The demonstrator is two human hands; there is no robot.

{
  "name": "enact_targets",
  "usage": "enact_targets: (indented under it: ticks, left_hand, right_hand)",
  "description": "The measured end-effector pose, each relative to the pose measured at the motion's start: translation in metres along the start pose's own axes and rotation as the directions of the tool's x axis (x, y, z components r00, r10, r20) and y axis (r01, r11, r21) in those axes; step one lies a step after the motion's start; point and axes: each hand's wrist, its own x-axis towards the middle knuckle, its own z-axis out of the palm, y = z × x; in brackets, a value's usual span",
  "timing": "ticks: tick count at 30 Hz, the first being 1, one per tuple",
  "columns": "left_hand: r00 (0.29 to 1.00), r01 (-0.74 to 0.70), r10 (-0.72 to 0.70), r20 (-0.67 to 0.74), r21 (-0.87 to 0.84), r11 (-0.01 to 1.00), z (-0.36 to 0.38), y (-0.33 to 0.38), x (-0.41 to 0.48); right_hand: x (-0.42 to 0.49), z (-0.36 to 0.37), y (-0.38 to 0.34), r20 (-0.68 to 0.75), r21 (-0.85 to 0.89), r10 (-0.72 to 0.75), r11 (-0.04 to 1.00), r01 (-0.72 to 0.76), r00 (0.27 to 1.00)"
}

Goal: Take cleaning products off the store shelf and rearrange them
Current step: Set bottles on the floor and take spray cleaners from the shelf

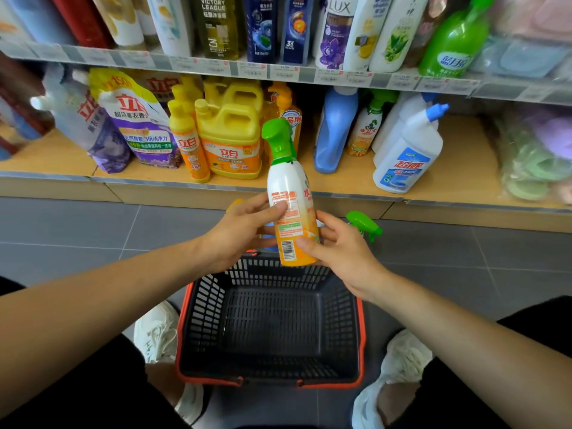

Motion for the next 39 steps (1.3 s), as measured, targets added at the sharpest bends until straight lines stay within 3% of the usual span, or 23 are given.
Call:
enact_targets:
  ticks: [6,9,14,18,21,24,26,30,32,35,39]
  left_hand:
    - [0.986,-0.125,0.129,-0.105,0.043,0.991,0.001,0.003,0.0]
    - [0.974,-0.219,0.221,-0.056,0.041,0.975,0.005,0.006,-0.003]
    - [0.954,-0.296,0.301,0.019,0.235,0.926,0.01,0.018,-0.007]
    - [0.955,-0.28,0.296,-0.017,0.281,0.918,0.008,0.015,-0.007]
    - [0.962,-0.257,0.272,-0.011,0.283,0.924,0.01,0.014,-0.008]
    - [0.964,-0.254,0.266,-0.018,0.241,0.937,0.013,0.016,-0.009]
    - [0.96,-0.267,0.279,-0.018,0.228,0.936,0.015,0.018,-0.009]
    - [0.95,-0.308,0.311,0.025,0.243,0.92,0.02,0.016,-0.012]
    - [0.92,-0.387,0.382,0.088,0.359,0.849,0.019,0.015,-0.015]
    - [0.823,-0.548,0.506,0.258,0.594,0.589,0.016,0.014,-0.016]
    - [0.764,-0.614,0.565,0.312,0.622,0.486,0.008,0.021,-0.009]
  right_hand:
    - [-0.001,-0.002,-0.01,0.079,-0.063,-0.085,0.994,0.09,0.993]
    - [0.004,-0.003,-0.022,0.043,-0.006,-0.078,0.997,0.078,0.996]
    - [0.007,-0.014,-0.027,0.07,0.017,-0.074,0.997,0.073,0.995]
    - [0.004,-0.017,-0.016,0.121,-0.185,-0.116,0.973,0.137,0.986]
    - [0.008,-0.02,-0.017,0.027,-0.423,-0.218,0.882,0.209,0.976]
    - [0.01,-0.023,-0.021,-0.026,-0.68,-0.45,0.663,0.314,0.893]
    - [0.01,-0.024,-0.022,0.009,-0.717,-0.529,0.589,0.374,0.849]
    - [0.009,-0.021,-0.022,0.049,-0.521,-0.474,0.739,0.427,0.879]
    - [0.009,-0.021,-0.021,0.013,-0.443,-0.446,0.8,0.405,0.895]
    - [0.011,-0.024,-0.022,-0.004,-0.344,-0.438,0.845,0.41,0.899]
    - [0.014,-0.023,-0.024,0.036,-0.322,-0.396,0.864,0.386,0.917]
